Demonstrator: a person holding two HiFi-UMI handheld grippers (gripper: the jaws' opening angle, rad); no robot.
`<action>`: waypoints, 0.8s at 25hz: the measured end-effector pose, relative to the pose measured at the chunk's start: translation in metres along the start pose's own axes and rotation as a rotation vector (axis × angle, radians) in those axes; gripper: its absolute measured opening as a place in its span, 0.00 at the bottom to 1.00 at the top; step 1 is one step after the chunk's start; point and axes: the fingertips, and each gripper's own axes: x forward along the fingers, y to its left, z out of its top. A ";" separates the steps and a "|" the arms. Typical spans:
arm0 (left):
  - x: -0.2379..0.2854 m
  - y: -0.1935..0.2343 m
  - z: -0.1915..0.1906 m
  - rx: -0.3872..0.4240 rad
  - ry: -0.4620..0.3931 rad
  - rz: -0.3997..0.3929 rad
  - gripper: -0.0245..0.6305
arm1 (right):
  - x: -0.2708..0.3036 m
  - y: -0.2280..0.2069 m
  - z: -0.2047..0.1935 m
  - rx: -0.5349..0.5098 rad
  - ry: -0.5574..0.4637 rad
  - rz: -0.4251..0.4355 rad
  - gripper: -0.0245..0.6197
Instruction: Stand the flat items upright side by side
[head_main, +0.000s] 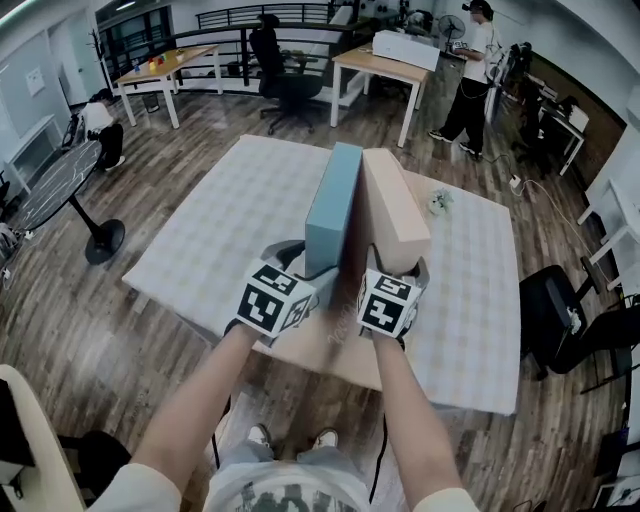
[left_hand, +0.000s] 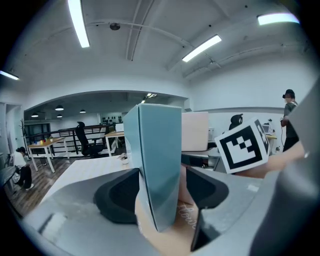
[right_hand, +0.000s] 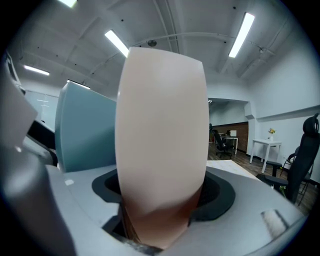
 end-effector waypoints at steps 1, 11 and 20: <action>0.000 0.000 0.000 0.003 -0.003 -0.015 0.49 | 0.000 0.002 -0.001 0.014 0.010 -0.001 0.59; 0.001 0.003 0.000 0.040 -0.014 -0.154 0.49 | -0.010 0.031 0.003 0.200 0.035 0.013 0.60; -0.001 0.002 -0.001 0.053 -0.019 -0.202 0.49 | -0.023 0.046 0.013 0.199 -0.018 0.027 0.61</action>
